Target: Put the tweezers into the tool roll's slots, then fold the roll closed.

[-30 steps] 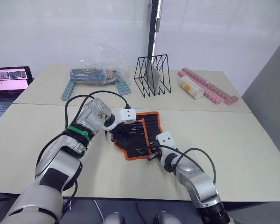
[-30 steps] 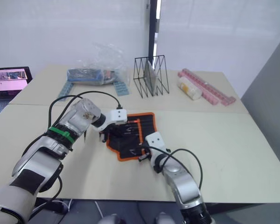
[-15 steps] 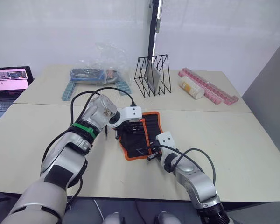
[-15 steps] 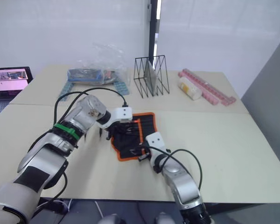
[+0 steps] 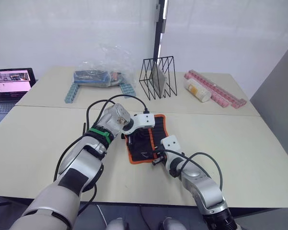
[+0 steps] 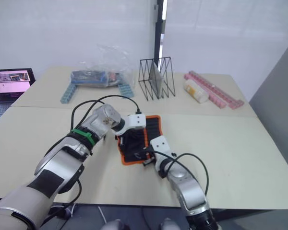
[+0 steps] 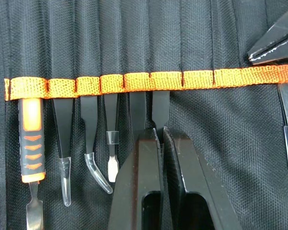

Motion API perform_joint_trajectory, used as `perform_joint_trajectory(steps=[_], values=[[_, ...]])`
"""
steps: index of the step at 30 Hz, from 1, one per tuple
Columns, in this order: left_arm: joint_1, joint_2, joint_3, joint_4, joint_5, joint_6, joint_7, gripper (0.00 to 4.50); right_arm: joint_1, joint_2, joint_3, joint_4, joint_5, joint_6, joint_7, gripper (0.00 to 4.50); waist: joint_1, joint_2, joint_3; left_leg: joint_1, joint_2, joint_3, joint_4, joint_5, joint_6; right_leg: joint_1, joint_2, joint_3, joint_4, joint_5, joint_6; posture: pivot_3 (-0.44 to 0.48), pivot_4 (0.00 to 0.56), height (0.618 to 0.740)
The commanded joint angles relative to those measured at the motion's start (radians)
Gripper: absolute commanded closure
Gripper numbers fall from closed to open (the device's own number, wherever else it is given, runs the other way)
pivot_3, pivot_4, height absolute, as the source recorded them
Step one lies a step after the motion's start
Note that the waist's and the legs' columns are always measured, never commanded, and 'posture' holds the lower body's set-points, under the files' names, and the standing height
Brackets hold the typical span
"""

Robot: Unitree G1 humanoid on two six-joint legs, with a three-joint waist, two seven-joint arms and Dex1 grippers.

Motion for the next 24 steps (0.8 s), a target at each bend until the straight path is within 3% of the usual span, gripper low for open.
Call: perform_joint_trajectory(steps=[1, 15, 24], values=[[-0.031, -0.022, 0.033, 0.013, 0.000, -0.026, 0.043, 4.37, 0.070, -0.019, 0.034, 0.078, -0.006, 0.084, 0.015, 4.50, 0.001, 0.000, 0.000, 0.000, 0.000, 0.000, 0.001, 0.000, 0.000, 0.000, 0.000, 0.000, 0.000, 0.000, 0.000, 0.000, 0.150, 0.737], [-0.023, -0.010, 0.079, 0.000, -0.010, -0.011, 0.041, 4.37, 0.071, -0.016, 0.037, 0.081, -0.013, 0.090, 0.023, 4.50, 0.000, 0.000, 0.000, 0.000, 0.000, -0.001, 0.002, -0.001, 0.001, 0.001, 0.000, 0.000, 0.001, 0.000, 0.001, 0.000, 0.150, 0.737], [-0.011, 0.071, 0.155, -0.164, -0.064, 0.081, -0.006, 1.56, 0.047, -0.011, 0.042, 0.111, -0.018, 0.081, 0.029, 4.50, -0.012, 0.000, 0.000, -0.001, 0.001, -0.001, 0.003, -0.001, 0.001, 0.000, 0.001, 0.000, 0.002, 0.000, 0.001, 0.000, 0.150, 0.737]])
